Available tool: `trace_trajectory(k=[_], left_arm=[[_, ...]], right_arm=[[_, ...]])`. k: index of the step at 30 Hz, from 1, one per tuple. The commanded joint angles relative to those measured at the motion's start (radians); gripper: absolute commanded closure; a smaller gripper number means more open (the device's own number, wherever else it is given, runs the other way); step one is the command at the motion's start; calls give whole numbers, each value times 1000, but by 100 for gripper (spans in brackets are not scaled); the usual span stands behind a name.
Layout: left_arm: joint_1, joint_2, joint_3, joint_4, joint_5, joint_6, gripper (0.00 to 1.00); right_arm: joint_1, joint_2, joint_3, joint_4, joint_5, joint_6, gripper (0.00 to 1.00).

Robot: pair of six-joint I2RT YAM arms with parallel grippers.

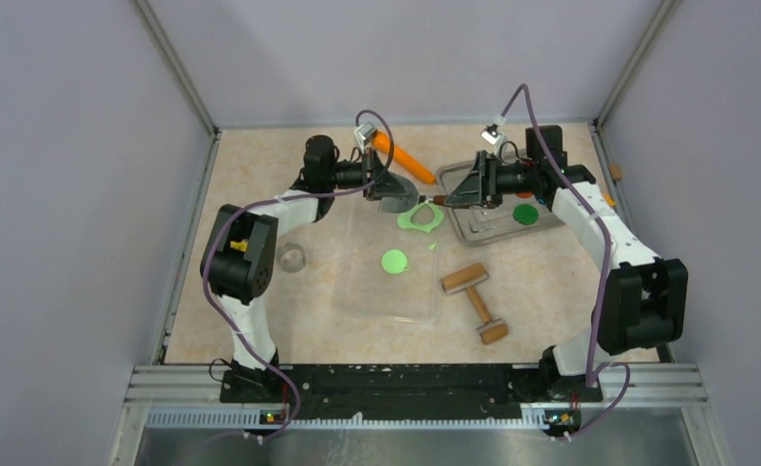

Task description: Roll out the dumpling wrappers from the dough

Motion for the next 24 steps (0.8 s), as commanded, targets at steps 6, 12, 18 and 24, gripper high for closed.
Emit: trace_trajectory(k=[6, 12, 18, 24], left_arm=[[-10, -52, 8, -16, -2, 48, 100], [0, -85, 42, -348, -72, 282, 43], [41, -192, 64, -805, -327, 654, 36], [49, -285, 26, -1085, -813, 867, 35]], right_arm=[[25, -16, 10, 23, -2, -26, 79], [-4, -7, 52, -89, 6, -139, 100], [-22, 49, 153, -471, 81, -476, 100], [-21, 45, 47, -542, 114, -472, 100]])
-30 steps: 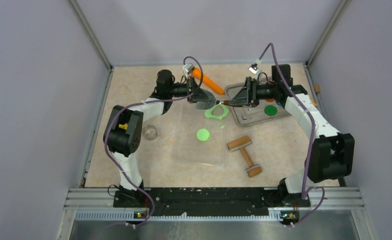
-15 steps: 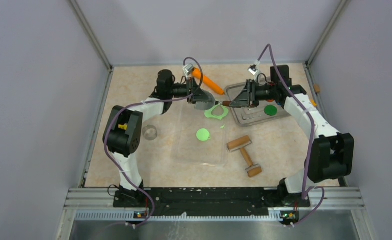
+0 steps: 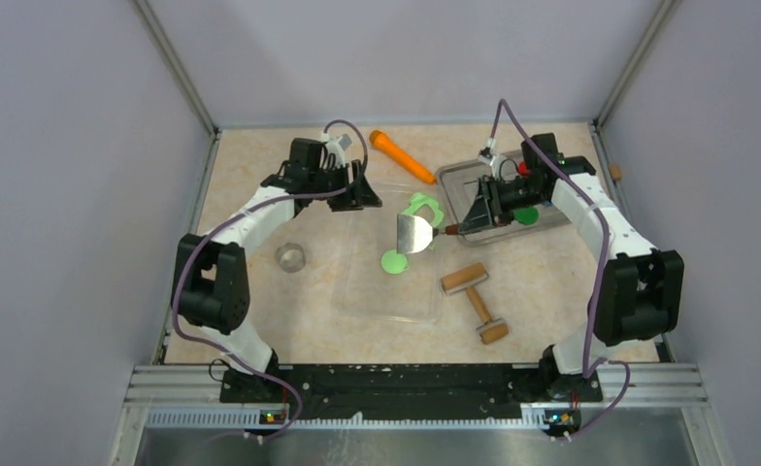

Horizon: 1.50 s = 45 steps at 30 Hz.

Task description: Roll out the dumpling wrappers from the dough

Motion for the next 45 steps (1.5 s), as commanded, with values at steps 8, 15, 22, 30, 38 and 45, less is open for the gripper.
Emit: trace_trajectory(k=[8, 15, 22, 30, 38, 45], left_arm=[[13, -75, -83, -266, -505, 239, 42], [13, -24, -108, -238, -494, 260, 41], [2, 49, -91, -211, -397, 253, 44], [-4, 115, -104, -223, -455, 200, 59], [-7, 133, -104, -208, -443, 178, 79], [-7, 161, -88, -231, -435, 179, 100]], right_arm=[[-14, 64, -111, -91, 82, -93, 100], [-38, 118, -104, -77, 114, -92, 100], [-51, 160, -79, -77, 199, -83, 100], [-50, 209, -36, -61, 280, -32, 100], [-19, 203, 1, -34, 326, 28, 100], [35, 220, 21, -7, 376, 72, 100]])
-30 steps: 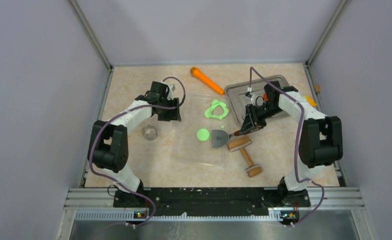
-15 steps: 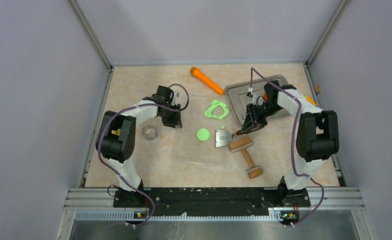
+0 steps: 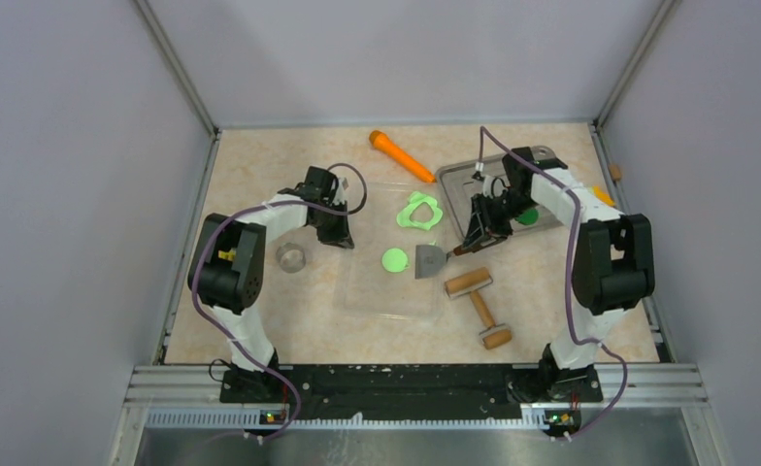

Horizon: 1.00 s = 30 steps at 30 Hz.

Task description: Roll out the dumpling wrappers from the dough

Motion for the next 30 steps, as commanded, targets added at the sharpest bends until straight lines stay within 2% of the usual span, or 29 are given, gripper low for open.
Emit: trace_trajectory(k=[1, 13, 22, 30], left_arm=[[-2, 41, 2, -2, -16, 18, 100], [-3, 32, -11, 21, 9, 9, 100], [-3, 33, -14, 34, 43, 6, 100], [-3, 40, -18, 45, 64, 4, 100]], right_arm=[[28, 24, 55, 56, 107, 14, 100], [57, 95, 76, 66, 127, -5, 100], [99, 155, 117, 84, 56, 0, 100], [97, 189, 139, 65, 20, -79, 100]])
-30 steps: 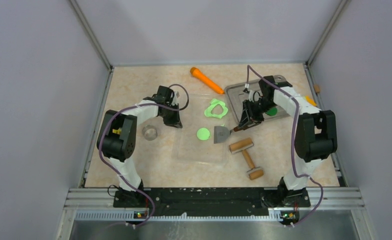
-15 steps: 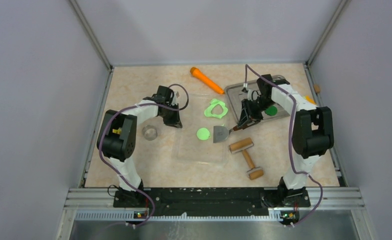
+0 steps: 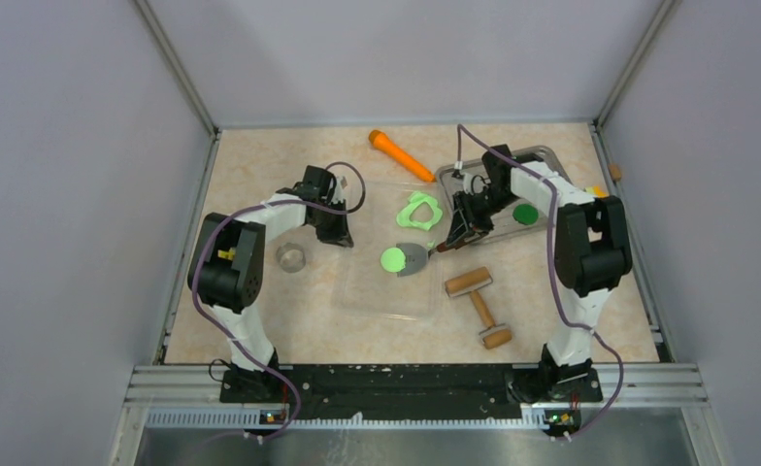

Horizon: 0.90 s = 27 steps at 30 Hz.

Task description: Roll out the dumpling wrappers from the dough

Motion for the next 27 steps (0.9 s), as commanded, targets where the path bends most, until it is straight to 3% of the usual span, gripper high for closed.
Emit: trace_trajectory(k=[1, 21, 27], left_arm=[[-15, 34, -21, 32, 43, 3, 100], [-15, 28, -7, 23, 25, 21, 100], [-15, 24, 4, 19, 15, 31, 100]], right_arm=[[15, 33, 20, 34, 85, -60, 100], [12, 41, 89, 57, -175, -118, 100], [8, -20, 110, 20, -156, -107, 100]])
